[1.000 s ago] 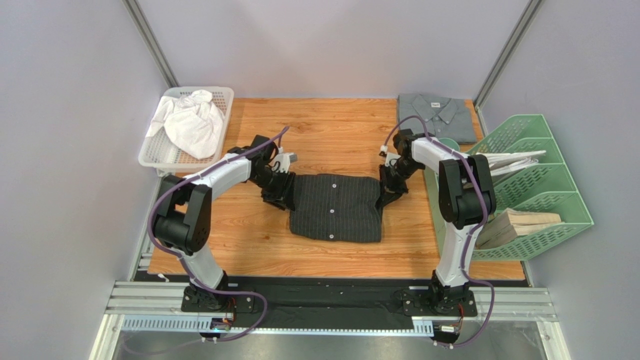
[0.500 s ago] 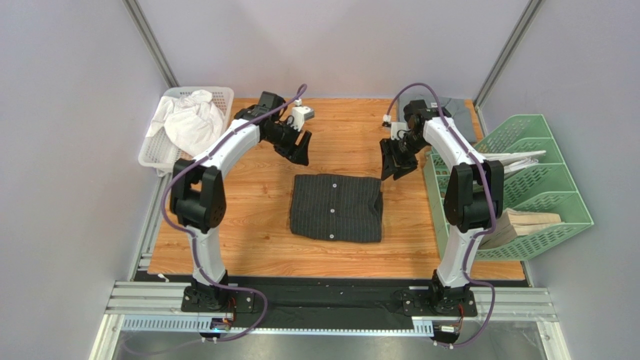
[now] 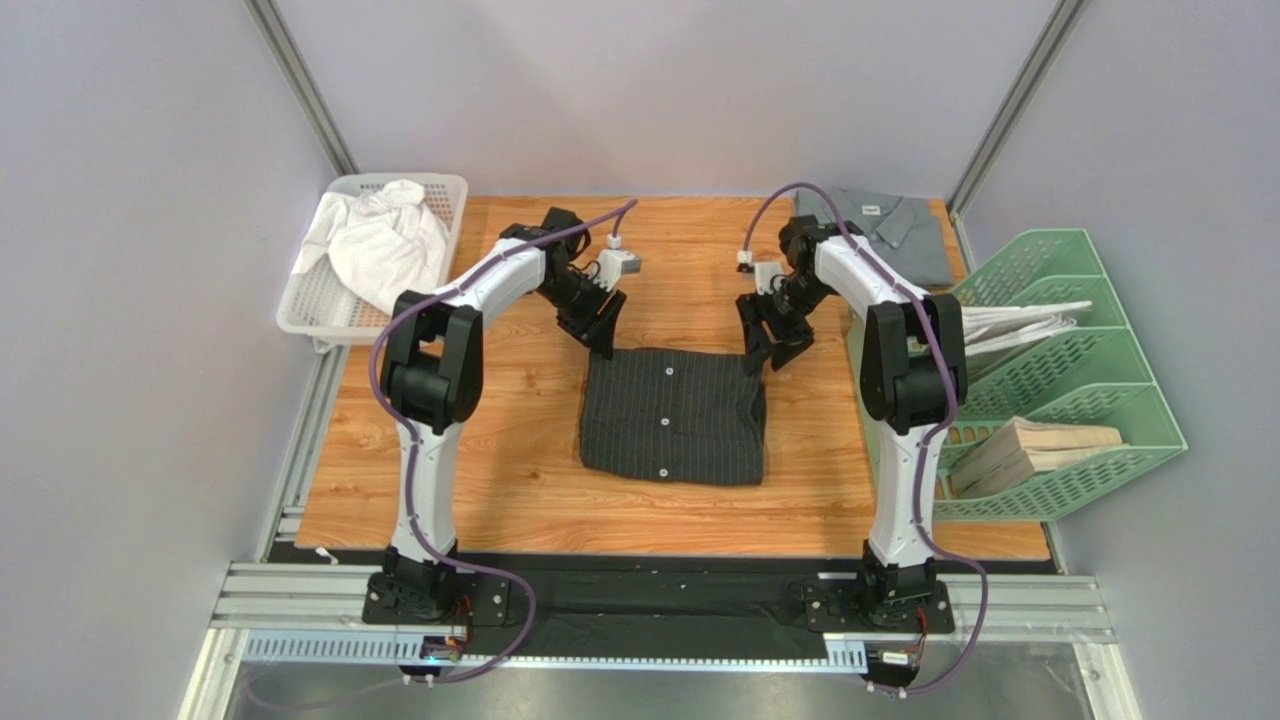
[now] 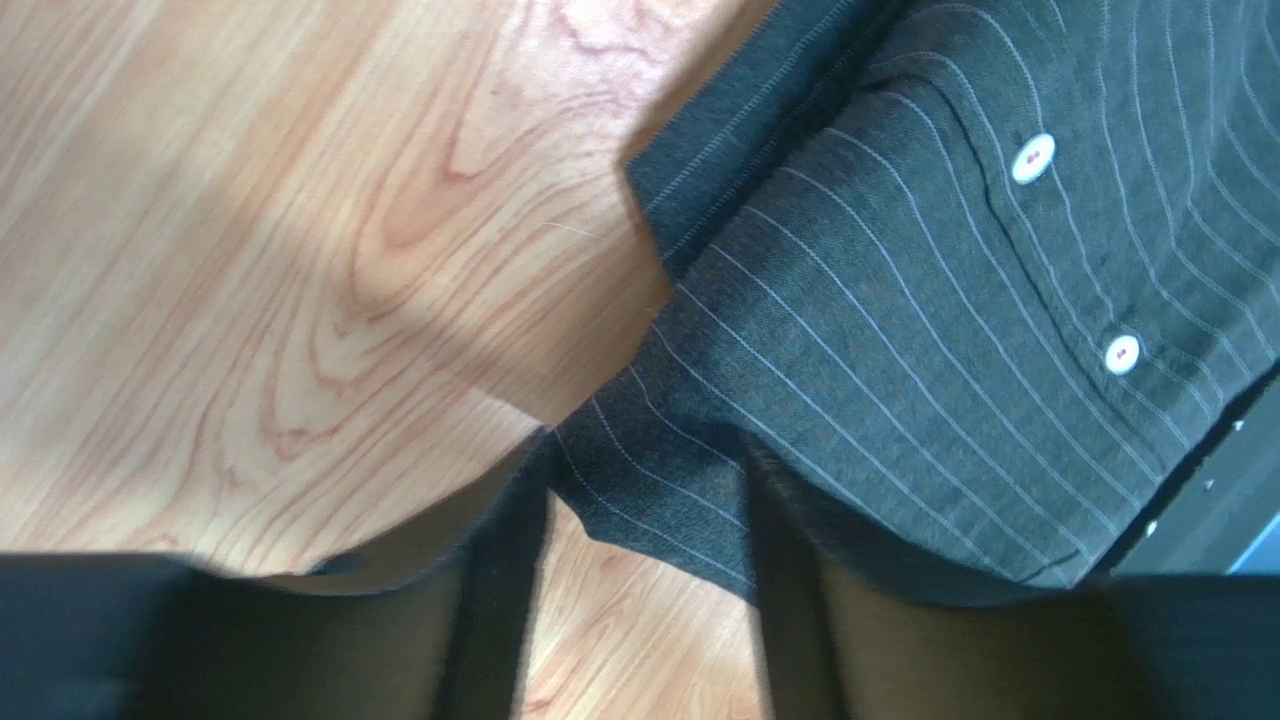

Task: Fold and stack the long sleeve shirts
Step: Fold the shirt

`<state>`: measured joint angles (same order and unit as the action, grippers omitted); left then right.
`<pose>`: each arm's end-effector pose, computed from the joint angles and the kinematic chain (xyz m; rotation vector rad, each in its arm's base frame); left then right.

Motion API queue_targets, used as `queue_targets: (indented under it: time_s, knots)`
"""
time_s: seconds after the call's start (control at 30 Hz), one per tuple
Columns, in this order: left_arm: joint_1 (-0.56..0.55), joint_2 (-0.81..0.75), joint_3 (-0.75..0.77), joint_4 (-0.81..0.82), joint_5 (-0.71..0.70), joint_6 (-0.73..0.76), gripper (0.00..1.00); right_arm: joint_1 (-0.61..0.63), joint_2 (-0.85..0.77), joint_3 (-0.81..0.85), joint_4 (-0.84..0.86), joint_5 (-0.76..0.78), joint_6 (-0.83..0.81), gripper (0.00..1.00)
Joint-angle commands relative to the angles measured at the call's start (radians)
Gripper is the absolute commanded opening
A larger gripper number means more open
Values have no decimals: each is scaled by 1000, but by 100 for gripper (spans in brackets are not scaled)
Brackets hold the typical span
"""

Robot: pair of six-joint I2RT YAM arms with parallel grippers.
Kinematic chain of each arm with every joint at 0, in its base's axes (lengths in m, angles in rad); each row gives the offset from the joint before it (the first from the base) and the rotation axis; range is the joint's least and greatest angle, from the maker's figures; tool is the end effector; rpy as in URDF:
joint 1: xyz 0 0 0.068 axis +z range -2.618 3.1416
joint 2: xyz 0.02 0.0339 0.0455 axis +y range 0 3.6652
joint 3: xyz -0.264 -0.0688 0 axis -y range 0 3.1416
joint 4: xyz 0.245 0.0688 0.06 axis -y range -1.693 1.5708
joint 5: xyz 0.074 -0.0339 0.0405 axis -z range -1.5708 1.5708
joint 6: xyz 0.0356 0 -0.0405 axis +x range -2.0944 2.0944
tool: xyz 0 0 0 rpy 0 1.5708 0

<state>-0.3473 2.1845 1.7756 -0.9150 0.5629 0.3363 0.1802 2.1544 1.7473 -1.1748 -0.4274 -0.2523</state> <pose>0.4130 -0.1697 0.1860 1.0298 2.5959 -0.8088 0.4037 0.0885 0.1855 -0.6542 2.9951 0.6655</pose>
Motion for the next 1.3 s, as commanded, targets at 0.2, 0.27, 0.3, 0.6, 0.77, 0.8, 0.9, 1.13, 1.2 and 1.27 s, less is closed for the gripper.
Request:
queue_targets:
  time_s: [0.2, 0.27, 0.3, 0.6, 0.77, 0.8, 0.9, 1.13, 1.2, 1.27]
  knots:
    - [17, 50, 119, -18, 65, -29, 0, -28, 65, 119, -2, 22, -76, 0]
    - [22, 69, 146, -22, 48, -51, 0, -22, 119, 182, 9, 41, -58, 0]
    - [31, 87, 153, -18, 28, -62, 0, -16, 136, 208, 13, 47, -51, 0]
    - [73, 147, 312, 2, -47, -83, 4, -16, 225, 445, 35, 82, 50, 2]
    - [87, -84, 134, 134, 37, -129, 67, -53, 38, 410, 26, -69, 73, 71]
    - [87, -217, 73, 172, 79, -155, 99, -71, -12, 393, 26, -108, 74, 82]
    - [53, -452, -148, 269, 172, -272, 99, -84, -203, 238, 61, -262, 71, 100]
    - [-38, -859, -754, 900, 172, -845, 99, -35, -477, -227, 324, -692, 244, 100]
    - [-41, -827, -814, 1128, 444, -967, 99, 27, -485, -305, 339, -668, 274, 100]
    - [-113, -767, -762, 925, 403, -920, 99, 80, -485, -385, 357, -675, 300, 100]
